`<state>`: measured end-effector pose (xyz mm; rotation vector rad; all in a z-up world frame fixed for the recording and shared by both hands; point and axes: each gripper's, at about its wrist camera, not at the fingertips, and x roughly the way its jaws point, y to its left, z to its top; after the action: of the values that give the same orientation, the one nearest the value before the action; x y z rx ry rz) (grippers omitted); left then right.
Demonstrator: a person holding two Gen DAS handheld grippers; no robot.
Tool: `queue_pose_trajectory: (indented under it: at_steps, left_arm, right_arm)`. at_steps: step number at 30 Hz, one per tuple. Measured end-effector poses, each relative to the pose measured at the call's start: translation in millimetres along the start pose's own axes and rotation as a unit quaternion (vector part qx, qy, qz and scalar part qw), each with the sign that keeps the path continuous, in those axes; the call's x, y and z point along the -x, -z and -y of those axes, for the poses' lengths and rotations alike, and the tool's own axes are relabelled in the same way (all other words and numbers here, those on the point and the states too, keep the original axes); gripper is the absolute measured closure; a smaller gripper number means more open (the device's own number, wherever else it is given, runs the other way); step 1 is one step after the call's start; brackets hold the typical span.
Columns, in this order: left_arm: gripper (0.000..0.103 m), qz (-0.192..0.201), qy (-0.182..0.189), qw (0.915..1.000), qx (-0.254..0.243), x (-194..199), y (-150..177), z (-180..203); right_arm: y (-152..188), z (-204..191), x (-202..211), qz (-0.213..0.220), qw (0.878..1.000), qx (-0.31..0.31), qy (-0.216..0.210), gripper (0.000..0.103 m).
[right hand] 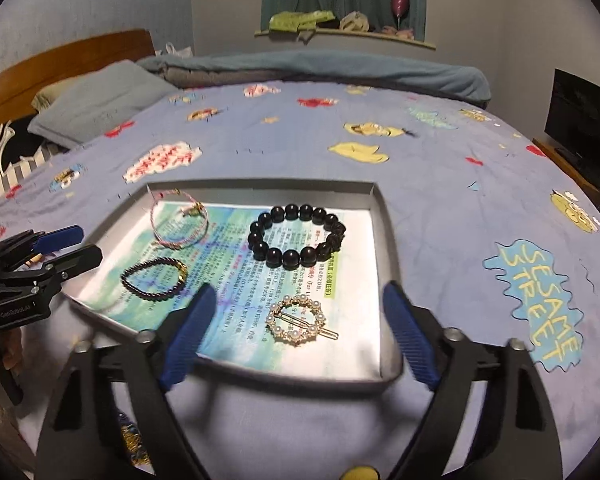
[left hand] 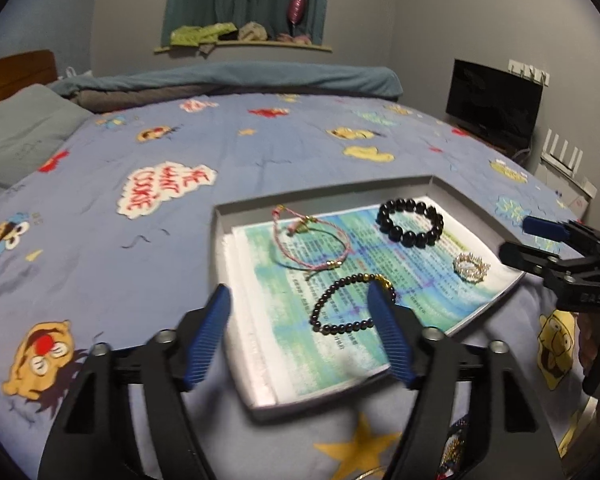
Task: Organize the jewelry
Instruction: 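Carry the bead bracelet and pearl clip into the box and release both, then move both tools back toward the remaining jewelry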
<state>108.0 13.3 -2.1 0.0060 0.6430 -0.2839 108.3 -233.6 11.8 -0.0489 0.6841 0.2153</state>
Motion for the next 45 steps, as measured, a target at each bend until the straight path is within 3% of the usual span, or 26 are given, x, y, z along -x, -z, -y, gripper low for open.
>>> queue_pose_trajectory:
  at_steps: [2,6,14,24,32,45]
  left_arm:
    - [0.024,0.005,-0.004,1.0000,0.005,8.4,0.6,-2.5]
    - [0.012,0.018,-0.017,0.9996,0.010,27.0,4.9,-8.1]
    - [0.010,0.016,-0.030,0.9994,0.006,59.3,25.1,-17.2]
    - [0.009,-0.010,-0.020,0.9997,-0.004,82.9,58.7,-7.3]
    - [0.009,-0.035,-0.011,0.9993,-0.007,90.6,81.5,1.7]
    - [0.009,-0.071,0.003,0.9973,-0.016,78.9,117.1,20.9]
  right_arm:
    - [1.4,2.5,10.1,0.009,1.000,-0.006,-0.003,0.005]
    - [5.9,7.5,28.6,0.021,1.000,-0.020,-0.007,0.005]
    - [22.4,15.0,61.0,0.036,0.999,-0.034,-0.011,0.005]
    - [46.7,13.7,82.4,0.033,0.999,-0.017,-0.003,0.005]
    - [74.1,7.3,89.8,0.018,1.000,-0.003,0.000,0.005]
    - [115.6,-22.7,81.1,-0.024,0.999,0.028,-0.035,0.005]
